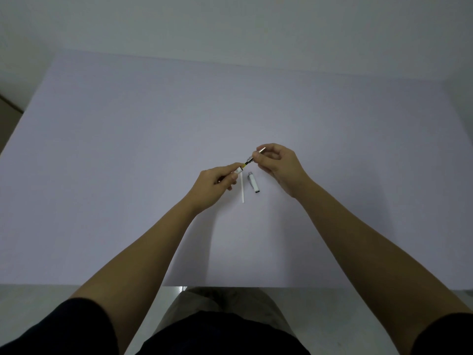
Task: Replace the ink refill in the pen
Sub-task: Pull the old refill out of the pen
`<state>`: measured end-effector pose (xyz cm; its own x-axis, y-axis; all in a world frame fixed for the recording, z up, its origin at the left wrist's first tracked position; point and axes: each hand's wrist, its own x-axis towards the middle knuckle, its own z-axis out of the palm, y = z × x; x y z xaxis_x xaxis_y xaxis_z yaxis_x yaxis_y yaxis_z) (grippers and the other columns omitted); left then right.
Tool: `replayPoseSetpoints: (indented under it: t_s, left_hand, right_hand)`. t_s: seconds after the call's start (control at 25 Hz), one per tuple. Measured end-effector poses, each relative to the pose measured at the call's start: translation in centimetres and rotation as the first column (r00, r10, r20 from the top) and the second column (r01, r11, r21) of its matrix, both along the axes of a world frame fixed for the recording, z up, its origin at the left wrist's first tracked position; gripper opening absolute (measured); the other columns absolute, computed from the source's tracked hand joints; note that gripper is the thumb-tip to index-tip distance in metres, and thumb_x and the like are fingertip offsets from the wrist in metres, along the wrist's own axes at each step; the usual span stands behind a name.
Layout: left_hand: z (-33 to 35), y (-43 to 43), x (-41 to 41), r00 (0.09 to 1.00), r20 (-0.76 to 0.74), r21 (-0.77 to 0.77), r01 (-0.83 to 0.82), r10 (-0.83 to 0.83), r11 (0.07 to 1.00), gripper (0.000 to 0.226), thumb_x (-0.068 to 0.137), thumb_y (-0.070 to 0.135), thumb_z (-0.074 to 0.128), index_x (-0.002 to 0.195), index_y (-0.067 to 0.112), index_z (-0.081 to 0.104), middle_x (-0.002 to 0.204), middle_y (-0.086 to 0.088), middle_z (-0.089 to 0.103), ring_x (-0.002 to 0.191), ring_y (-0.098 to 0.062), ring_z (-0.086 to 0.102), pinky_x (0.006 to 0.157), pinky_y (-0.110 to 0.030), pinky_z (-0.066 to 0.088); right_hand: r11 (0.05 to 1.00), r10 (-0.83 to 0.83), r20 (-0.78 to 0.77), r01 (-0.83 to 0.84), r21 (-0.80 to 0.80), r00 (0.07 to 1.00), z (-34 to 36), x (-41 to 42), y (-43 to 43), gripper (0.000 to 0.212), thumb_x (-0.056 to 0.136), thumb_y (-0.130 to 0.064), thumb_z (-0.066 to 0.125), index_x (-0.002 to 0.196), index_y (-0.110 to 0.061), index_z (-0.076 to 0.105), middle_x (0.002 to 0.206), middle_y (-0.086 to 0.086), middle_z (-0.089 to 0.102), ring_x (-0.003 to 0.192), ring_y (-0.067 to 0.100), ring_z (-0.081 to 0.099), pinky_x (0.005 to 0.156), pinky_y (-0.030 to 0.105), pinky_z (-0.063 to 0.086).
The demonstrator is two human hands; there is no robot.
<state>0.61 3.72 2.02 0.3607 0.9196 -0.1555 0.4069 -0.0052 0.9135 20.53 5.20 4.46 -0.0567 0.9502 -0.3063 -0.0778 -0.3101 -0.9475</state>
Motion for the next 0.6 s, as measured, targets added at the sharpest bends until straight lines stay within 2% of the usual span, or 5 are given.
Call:
replayPoseSetpoints:
  t_s: [0.16,0.32,0.44,0.52,0.6]
  left_hand:
    - [-0.2,-0.2,-0.2,0.999,0.035,-0.026,-0.017,0.018,1.000,0.026,0.094,0.028,0.049,0.115,0.037,0.062,0.084,0.003,0.063,0.065,0.002,0.058,0.066,-0.003,0.043]
    - [-0.4,0.0,-1.0,0.999,0.030,-0.047,-0.029,0.030,0.999,0.026,0.094,0.032,0.048,0.103,0.054,0.060,0.080,0.004,0.063,0.064,-0.001,0.058,0.069,-0.013,0.045]
    - [-0.5,0.2,-1.6,0.997,0.026,-0.064,-0.072,0.073,0.995,0.025,0.093,0.037,0.048,0.100,0.058,0.058,0.079,0.004,0.063,0.063,0.000,0.058,0.071,-0.020,0.046]
    - [-0.8,0.3,-1.8,0.995,0.033,-0.075,-0.097,0.099,0.992,0.023,0.093,0.039,0.048,0.102,0.057,0.058,0.079,0.005,0.064,0.064,0.000,0.058,0.072,-0.021,0.048]
    - [-1.1,0.5,-2.0,0.993,0.027,-0.078,-0.116,0.118,0.990,0.023,0.093,0.039,0.047,0.107,0.053,0.059,0.079,0.006,0.064,0.064,0.000,0.058,0.073,-0.022,0.048]
  right_hand:
    - [0.999,-0.053,-0.015,0.053,-0.003,0.999,0.0,0.1,0.4,0.007,0.083,-0.019,0.068,0.083,-0.026,0.068,0.075,-0.010,0.072,0.080,0.003,0.068,0.068,0.012,0.052]
    - [0.978,-0.205,-0.085,0.203,-0.041,0.975,-0.9,1.0,1.0,0.008,0.086,-0.019,0.065,0.091,-0.025,0.068,0.079,-0.010,0.069,0.076,0.002,0.066,0.069,0.015,0.053]
    - [0.978,-0.175,0.152,0.190,-0.090,0.973,-2.9,1.3,0.9,0.015,0.080,-0.024,0.071,0.095,-0.020,0.067,0.078,-0.004,0.066,0.070,0.004,0.063,0.068,0.019,0.051]
    - [0.981,-0.126,0.411,0.175,-0.083,0.903,-4.9,1.1,0.3,0.020,0.076,-0.025,0.074,0.091,-0.015,0.066,0.072,-0.003,0.066,0.063,0.005,0.061,0.062,0.015,0.048]
    - [0.985,-0.102,0.582,0.164,-0.056,0.807,-6.7,0.8,-0.4,0.021,0.074,-0.023,0.076,0.088,-0.010,0.068,0.071,-0.002,0.065,0.059,0.004,0.059,0.055,0.007,0.045]
